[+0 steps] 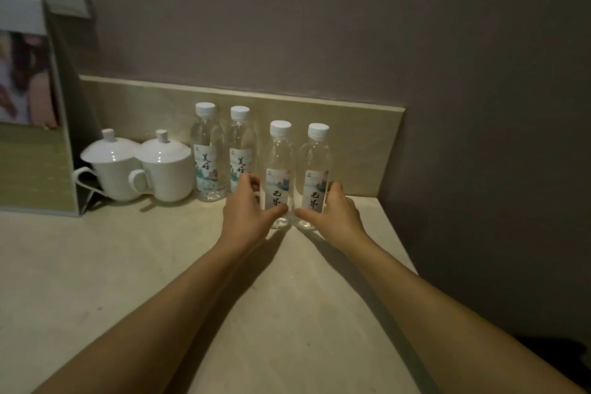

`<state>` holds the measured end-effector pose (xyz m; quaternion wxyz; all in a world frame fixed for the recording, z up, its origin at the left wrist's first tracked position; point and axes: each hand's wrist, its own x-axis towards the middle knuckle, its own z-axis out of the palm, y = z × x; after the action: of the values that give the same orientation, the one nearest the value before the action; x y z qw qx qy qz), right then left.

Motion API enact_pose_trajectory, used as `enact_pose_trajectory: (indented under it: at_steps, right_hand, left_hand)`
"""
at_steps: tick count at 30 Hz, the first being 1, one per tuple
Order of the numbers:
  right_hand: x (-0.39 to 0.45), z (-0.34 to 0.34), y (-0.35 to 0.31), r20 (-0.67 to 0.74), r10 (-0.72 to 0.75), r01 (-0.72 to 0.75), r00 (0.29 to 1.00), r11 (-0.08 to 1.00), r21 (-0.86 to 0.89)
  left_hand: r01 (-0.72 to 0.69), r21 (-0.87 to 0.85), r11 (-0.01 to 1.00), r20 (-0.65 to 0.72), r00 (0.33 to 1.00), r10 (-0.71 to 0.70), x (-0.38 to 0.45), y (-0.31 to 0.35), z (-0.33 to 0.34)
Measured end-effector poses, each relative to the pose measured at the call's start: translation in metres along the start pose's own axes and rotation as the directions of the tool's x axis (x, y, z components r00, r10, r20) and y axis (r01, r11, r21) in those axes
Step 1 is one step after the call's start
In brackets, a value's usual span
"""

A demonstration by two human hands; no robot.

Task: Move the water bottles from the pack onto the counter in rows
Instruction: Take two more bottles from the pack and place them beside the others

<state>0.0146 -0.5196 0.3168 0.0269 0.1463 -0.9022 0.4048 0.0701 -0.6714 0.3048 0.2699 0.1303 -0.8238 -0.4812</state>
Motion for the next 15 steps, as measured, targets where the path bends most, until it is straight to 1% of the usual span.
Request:
enact_pose_trajectory:
  at_steps: [3, 6, 8, 10, 12, 15]
  right_hand:
    - [0.007, 0.003, -0.001, -0.013, -0.009, 0.009, 1.000, 1.000, 0.016]
    - [0.007, 0.006, 0.002, -0.006, -0.031, 0.031, 1.000, 0.999, 0.031]
    - [0.006, 0.008, 0.003, -0.012, -0.036, 0.037, 0.999, 0.999, 0.034]
    - [0.005, 0.010, 0.006, -0.021, -0.035, 0.035, 0.999, 0.999, 0.029]
    - [0.005, 0.011, 0.007, -0.023, -0.023, 0.024, 0.999, 1.000, 0.013]
    - [0.008, 0.012, 0.006, -0.043, -0.020, 0.019, 0.999, 0.999, -0.030]
  left_hand:
    - [-0.038, 0.042, 0.998, -0.029, 0.999, 0.039, 0.006, -0.005, 0.004]
    - [-0.096, 0.136, 0.986, -0.060, 0.993, 0.104, 0.007, -0.007, 0.007]
    - [-0.102, 0.207, 0.973, -0.087, 0.989, 0.123, 0.006, -0.008, 0.008]
    - [-0.073, 0.236, 0.969, -0.105, 0.989, 0.101, 0.005, -0.007, 0.007]
    - [-0.044, 0.226, 0.973, -0.097, 0.993, 0.067, 0.004, -0.006, 0.006]
    - [-0.035, 0.193, 0.980, -0.067, 0.997, 0.049, 0.004, -0.005, 0.007]
